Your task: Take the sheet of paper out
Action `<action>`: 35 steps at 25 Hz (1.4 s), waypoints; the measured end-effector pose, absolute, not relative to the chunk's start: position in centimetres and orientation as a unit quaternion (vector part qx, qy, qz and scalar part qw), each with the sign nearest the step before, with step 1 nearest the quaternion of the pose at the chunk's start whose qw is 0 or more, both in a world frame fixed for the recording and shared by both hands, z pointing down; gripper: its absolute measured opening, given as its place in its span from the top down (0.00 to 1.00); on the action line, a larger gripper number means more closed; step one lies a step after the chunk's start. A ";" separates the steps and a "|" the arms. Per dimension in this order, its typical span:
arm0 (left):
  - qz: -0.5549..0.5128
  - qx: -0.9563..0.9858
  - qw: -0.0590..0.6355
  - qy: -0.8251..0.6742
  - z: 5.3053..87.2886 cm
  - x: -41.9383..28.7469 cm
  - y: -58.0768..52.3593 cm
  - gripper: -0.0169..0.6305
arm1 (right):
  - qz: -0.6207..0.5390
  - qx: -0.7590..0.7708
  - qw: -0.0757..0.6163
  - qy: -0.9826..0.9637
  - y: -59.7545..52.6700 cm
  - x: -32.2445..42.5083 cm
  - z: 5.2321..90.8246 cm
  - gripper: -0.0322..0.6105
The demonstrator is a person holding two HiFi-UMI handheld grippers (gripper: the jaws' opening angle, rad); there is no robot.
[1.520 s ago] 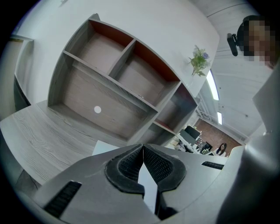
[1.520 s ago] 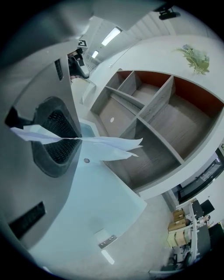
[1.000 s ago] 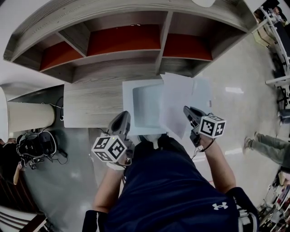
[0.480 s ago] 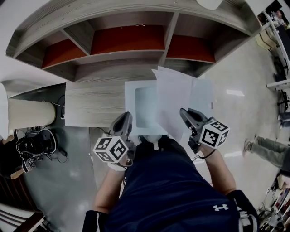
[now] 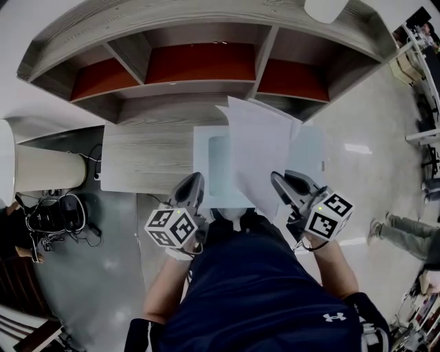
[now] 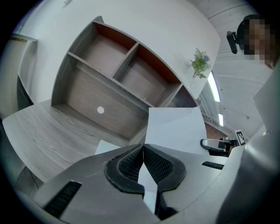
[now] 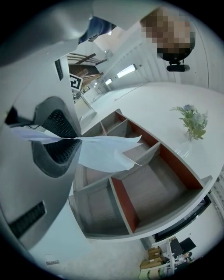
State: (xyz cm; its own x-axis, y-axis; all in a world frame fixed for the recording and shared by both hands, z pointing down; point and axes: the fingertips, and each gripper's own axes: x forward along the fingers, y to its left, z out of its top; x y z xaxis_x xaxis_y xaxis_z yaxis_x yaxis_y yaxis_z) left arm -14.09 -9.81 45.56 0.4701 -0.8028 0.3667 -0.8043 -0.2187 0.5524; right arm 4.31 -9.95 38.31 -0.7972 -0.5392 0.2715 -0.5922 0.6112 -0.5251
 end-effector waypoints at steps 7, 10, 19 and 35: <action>-0.002 0.781 0.352 -0.515 45.3 -14.2 -10.1 0.95 | 0.298 0.301 0.037 -0.905 -9.9 3.7 36.9 0.93; -0.006 0.784 0.349 -0.513 44.8 -14.2 -10.0 0.95 | 0.294 0.301 0.041 -0.906 -9.7 3.6 36.8 0.93; -0.026 0.792 0.331 -0.512 42.7 -15.0 -10.9 0.95 | 0.269 0.290 0.039 -0.918 -10.0 3.1 35.2 0.93; -0.025 0.783 0.340 -0.521 43.5 -15.7 -10.4 0.95 | 0.263 0.279 0.026 -0.923 -10.1 3.0 34.7 0.92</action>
State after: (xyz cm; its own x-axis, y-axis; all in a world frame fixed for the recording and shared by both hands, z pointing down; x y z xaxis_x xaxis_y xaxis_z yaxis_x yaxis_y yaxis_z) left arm -15.66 -10.40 43.48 0.4565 -0.8319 0.3154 -0.7981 -0.2263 0.5584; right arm 3.00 -10.14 34.70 -0.8426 -0.5022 0.1944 -0.5292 0.7054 -0.4715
